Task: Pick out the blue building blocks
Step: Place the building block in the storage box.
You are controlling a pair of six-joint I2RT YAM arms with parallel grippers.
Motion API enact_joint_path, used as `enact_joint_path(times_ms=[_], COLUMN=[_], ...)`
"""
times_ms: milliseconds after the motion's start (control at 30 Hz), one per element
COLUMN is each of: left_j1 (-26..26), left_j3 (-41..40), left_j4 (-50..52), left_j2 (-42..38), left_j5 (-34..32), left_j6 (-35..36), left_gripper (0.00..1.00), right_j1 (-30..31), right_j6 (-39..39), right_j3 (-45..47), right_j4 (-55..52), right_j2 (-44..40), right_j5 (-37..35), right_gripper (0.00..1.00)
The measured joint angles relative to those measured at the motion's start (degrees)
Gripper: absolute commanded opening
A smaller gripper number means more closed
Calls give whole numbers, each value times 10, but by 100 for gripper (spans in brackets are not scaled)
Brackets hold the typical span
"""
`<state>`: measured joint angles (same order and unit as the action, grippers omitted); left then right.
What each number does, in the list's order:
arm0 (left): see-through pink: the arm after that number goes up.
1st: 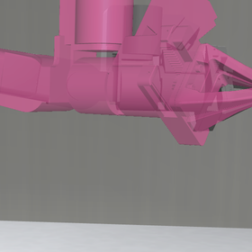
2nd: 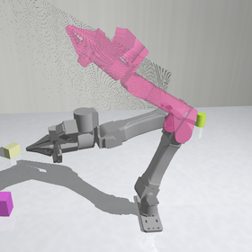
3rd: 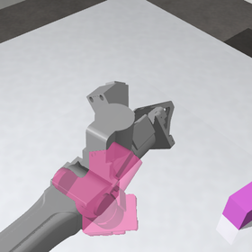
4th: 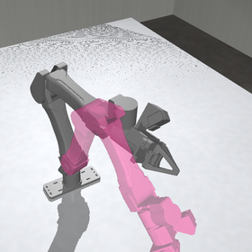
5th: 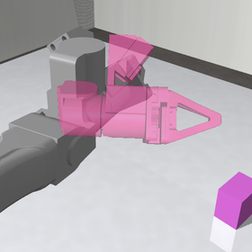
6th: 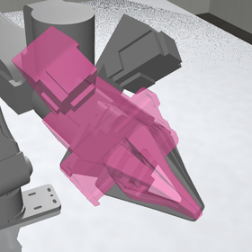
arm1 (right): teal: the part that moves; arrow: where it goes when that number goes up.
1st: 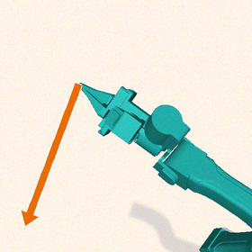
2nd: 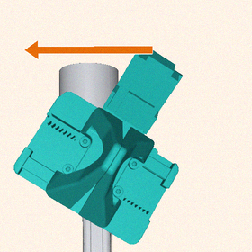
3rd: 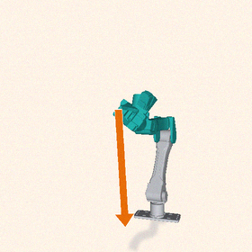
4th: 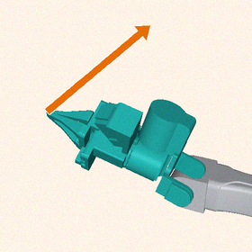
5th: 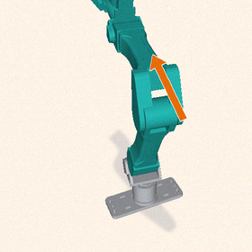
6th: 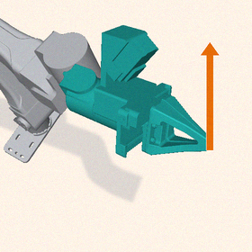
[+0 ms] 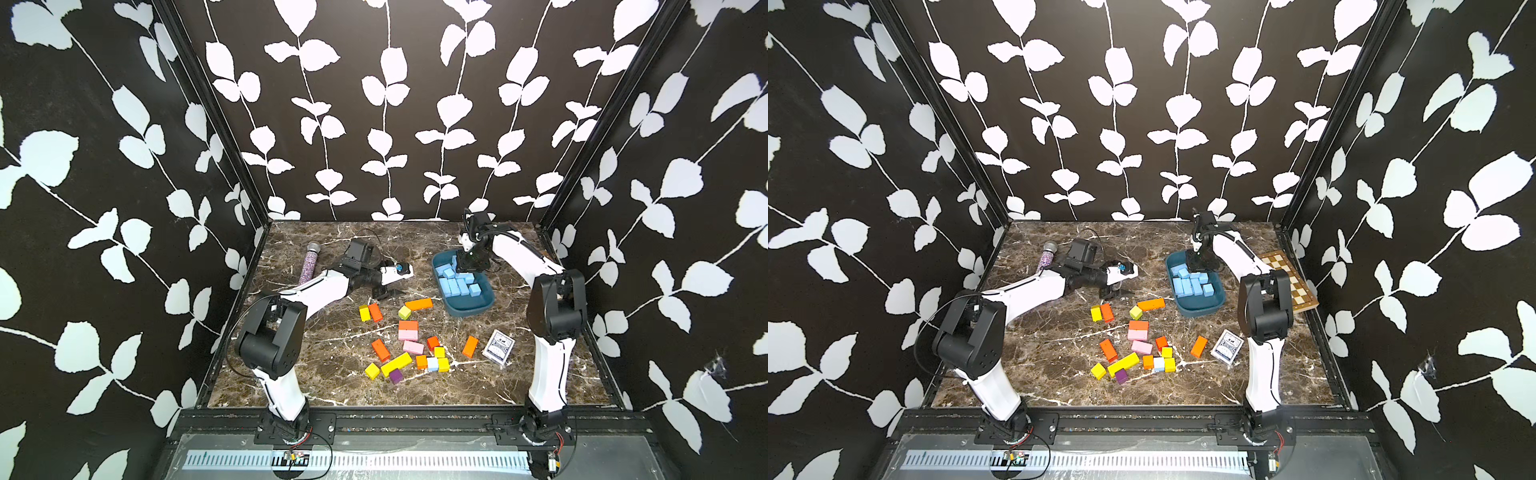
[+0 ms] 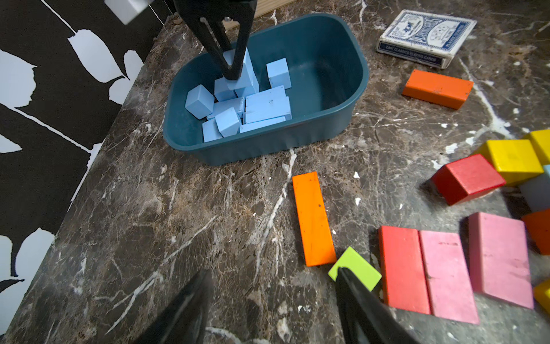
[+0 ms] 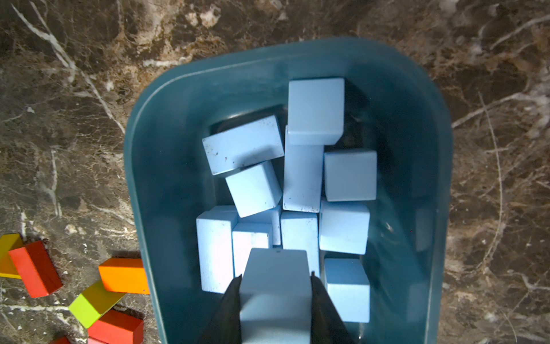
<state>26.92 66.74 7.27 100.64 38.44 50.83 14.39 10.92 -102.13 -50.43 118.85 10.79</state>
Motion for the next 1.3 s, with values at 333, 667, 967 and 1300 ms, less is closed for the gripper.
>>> enact_joint_path(times_ms=[333,667,967,1300], left_j1=[0,0,0,0], left_j3=[8,9,9,8], left_j4=[9,17,19,23], left_j2=[11,15,15,15], left_j5=[-4,-10,-15,-14], left_j6=[2,4,4,6], left_gripper=[68,68,68,68], right_j1=[0,0,0,3], right_j6=[-9,-22,-26,-26], right_j3=[-38,-80,-85,-35], right_j4=[0,-1,-2,2], right_j2=[47,72,80,39], right_j5=[-8,-29,-31,-36], right_gripper=[26,31,37,38])
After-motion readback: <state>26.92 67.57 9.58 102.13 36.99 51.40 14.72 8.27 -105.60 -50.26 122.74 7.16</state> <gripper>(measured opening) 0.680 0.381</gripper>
